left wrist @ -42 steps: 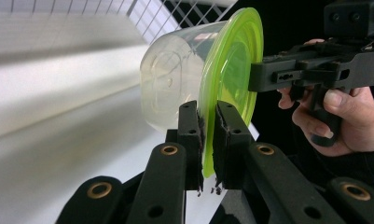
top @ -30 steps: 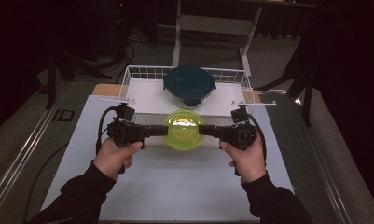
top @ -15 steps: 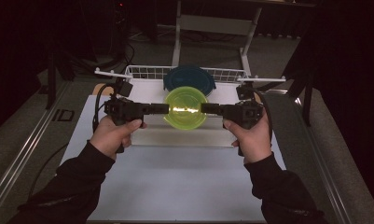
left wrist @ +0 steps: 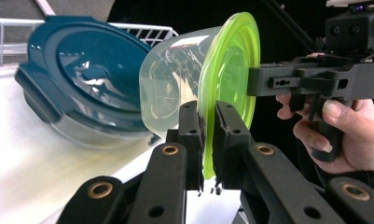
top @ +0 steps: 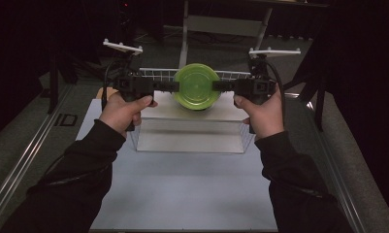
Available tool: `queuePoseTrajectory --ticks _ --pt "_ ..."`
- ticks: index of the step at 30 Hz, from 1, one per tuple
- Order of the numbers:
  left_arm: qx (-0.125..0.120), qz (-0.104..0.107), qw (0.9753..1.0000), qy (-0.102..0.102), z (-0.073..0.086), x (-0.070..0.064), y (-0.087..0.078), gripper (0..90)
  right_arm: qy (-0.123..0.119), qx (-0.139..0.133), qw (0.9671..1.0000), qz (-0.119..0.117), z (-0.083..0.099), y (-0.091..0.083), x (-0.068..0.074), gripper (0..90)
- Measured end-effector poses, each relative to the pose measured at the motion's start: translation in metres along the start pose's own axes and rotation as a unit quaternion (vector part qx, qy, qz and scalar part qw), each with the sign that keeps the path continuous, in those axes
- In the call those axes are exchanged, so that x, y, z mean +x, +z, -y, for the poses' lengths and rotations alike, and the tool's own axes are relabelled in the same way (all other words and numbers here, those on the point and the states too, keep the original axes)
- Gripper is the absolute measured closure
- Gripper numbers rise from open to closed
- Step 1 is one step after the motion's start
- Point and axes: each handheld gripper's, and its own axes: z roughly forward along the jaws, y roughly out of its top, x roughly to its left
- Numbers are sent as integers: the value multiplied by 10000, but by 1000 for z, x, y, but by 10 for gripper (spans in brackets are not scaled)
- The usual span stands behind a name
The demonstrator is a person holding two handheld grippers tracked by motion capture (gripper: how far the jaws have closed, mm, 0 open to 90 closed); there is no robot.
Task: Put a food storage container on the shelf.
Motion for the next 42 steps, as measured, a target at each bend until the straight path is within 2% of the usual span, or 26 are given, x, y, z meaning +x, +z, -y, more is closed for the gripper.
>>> queuePoseTrajectory --ticks 4,6,10,15,18,21,24,29,31,35,38,40,41,42 --pt "-18 -58 9999 -122 -8 7 9 824 35 32 9999 114 -8 5 -4 802" --pt "-5 -88 9998 -161 -11 9 13 823 57 49 9996 259 -15 9 -10 800" --pt "-13 -156 9996 -223 -16 15 21 823 154 95 9992 351 -22 15 -18 799" --pt "-46 -47 9992 -406 -16 23 26 822 266 147 9989 345 -26 20 -26 797" --pt "-96 -45 9988 -479 -17 26 27 818 248 175 9988 374 -29 22 -25 797" --pt "-141 -58 9989 -453 -18 27 28 803 372 262 9985 299 -34 23 -30 789" --pt "-190 -86 9983 -548 -21 30 31 781 449 272 9981 322 -38 26 -32 770" --pt "-302 -205 9974 -618 -20 33 38 680 559 250 9971 461 -41 33 -35 724" --pt "-311 -202 9973 -630 -20 35 40 637 608 229 9970 430 -42 35 -38 718" --pt "-326 -330 9973 -571 -20 36 43 544 662 184 9969 382 -42 38 -41 647" --pt "-330 -322 9975 -544 -21 36 44 517 678 202 9970 316 -42 39 -42 602" --pt "-333 -389 9976 -463 -22 35 44 479 669 191 9971 294 -42 40 -42 572" --pt "-367 -412 9973 -489 -22 35 43 465 650 166 9973 297 -41 39 -42 560" --pt "-402 -334 9972 -531 -23 36 42 450 623 140 9975 301 -41 39 -41 537"
